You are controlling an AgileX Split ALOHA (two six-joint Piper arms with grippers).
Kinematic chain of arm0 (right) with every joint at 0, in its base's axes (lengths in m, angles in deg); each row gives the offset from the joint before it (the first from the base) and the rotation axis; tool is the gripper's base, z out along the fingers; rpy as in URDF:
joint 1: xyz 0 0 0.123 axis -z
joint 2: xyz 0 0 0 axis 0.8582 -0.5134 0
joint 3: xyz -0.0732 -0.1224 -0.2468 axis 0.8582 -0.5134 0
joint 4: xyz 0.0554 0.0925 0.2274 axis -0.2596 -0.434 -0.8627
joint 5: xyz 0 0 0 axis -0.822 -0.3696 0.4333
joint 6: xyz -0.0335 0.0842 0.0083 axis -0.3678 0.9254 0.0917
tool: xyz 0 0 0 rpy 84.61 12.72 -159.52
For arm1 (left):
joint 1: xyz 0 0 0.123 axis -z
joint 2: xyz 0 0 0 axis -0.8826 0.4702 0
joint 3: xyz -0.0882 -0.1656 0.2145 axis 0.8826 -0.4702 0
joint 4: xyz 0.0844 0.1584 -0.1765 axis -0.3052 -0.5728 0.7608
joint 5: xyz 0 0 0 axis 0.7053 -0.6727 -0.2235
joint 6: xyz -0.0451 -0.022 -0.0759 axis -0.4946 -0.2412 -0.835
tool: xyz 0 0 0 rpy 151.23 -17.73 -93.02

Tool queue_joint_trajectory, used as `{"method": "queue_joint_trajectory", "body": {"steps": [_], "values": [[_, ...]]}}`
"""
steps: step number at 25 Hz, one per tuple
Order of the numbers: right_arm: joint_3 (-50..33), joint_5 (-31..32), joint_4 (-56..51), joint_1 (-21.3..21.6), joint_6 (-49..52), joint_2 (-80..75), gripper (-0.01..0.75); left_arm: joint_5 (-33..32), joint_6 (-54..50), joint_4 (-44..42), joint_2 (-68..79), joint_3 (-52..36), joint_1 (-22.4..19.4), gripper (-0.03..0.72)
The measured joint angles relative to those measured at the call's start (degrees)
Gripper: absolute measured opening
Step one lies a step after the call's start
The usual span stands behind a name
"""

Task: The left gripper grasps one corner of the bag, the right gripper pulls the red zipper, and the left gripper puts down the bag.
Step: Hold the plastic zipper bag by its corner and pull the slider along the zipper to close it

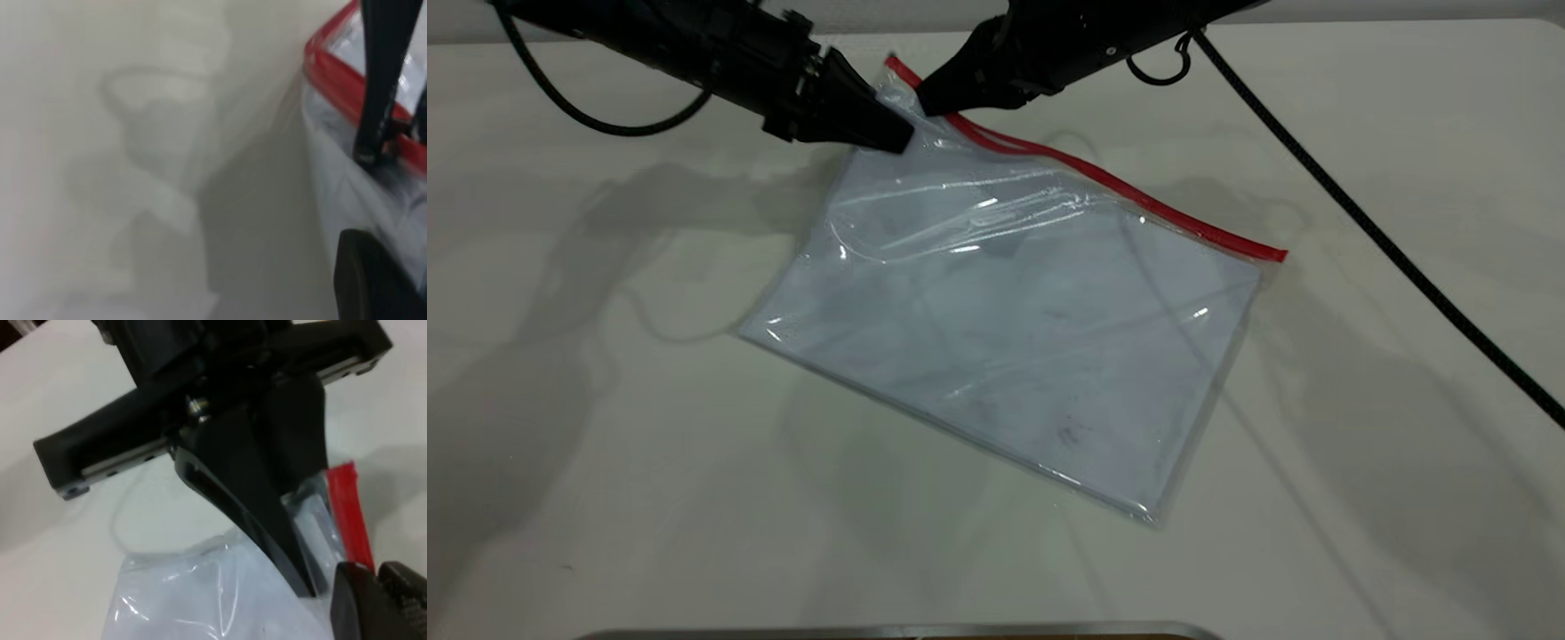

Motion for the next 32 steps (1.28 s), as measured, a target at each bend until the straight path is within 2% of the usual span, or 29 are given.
{"method": "queue_joint_trajectory", "body": {"steps": [8,18,32], "values": [[0.02,0.05,-0.06,2.19,-0.45,0.05,0.032,-3.31,0.18,7.23,0.05,-0.17,-3.27,0.051],[0.02,-0.76,5.20,6.49,-0.39,-0.06,0.032,-3.53,0.36,16.61,0.05,-0.17,-6.18,0.051],[0.02,1.24,17.57,13.11,7.38,-4.25,0.032,-3.48,1.42,19.49,0.05,-0.28,-7.03,0.051]]}}
